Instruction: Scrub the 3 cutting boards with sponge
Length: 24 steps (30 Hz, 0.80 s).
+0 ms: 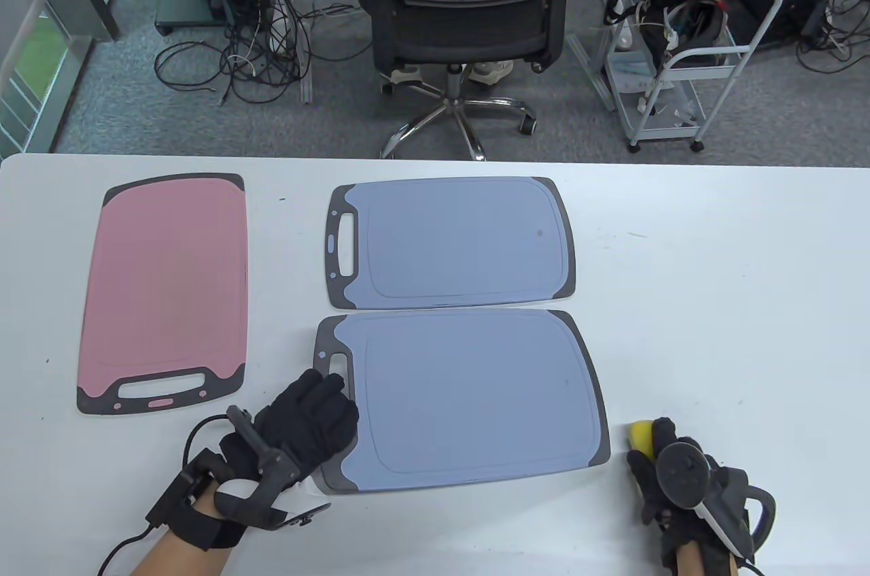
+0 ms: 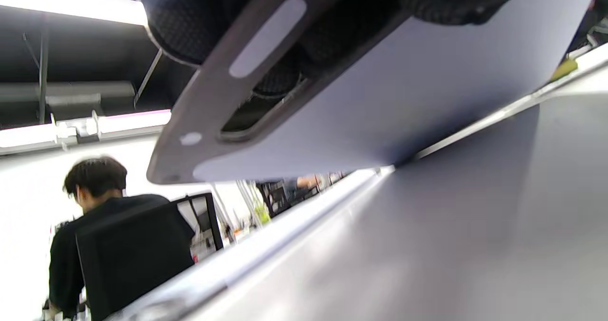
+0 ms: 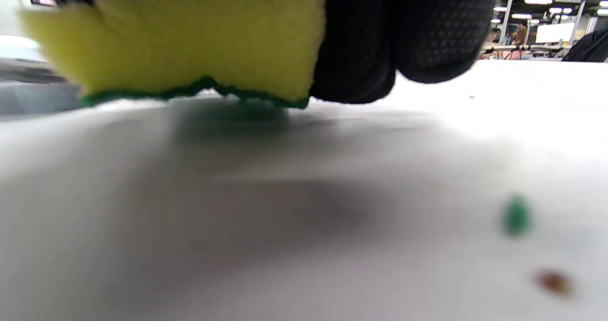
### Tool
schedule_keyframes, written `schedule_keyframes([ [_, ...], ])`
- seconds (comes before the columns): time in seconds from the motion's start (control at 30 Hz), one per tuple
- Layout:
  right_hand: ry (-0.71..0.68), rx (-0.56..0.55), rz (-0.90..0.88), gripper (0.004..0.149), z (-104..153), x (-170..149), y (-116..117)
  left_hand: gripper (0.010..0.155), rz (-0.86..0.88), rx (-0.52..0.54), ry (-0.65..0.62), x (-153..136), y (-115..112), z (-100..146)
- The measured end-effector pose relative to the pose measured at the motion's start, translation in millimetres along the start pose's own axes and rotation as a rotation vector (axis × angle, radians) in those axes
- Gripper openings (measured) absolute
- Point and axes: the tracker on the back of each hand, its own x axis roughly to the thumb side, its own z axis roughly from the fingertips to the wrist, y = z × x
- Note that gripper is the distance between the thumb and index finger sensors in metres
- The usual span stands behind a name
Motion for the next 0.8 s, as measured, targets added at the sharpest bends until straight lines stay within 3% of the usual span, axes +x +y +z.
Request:
schedule_keyframes([
  [0.2,-0.018,0.002,-0.057,0.070,-3,3,-3,0.046,-0.055,0.089,0.045,-28,28,8],
  [0.33,-0.037,-0.015,-0.097,0.071,-5,3,-8,0.046,-0.108,0.089,0.054,-53,22,-12],
  [0.63,-0.022,-0.059,-0.157,0.071,-3,-3,-16,0.046,-0.125,0.020,0.050,-107,-46,-111],
  [0.8,-0.011,-0.068,-0.164,0.071,-4,-5,-16,0.046,-0.108,-0.026,0.037,-118,-77,-147],
])
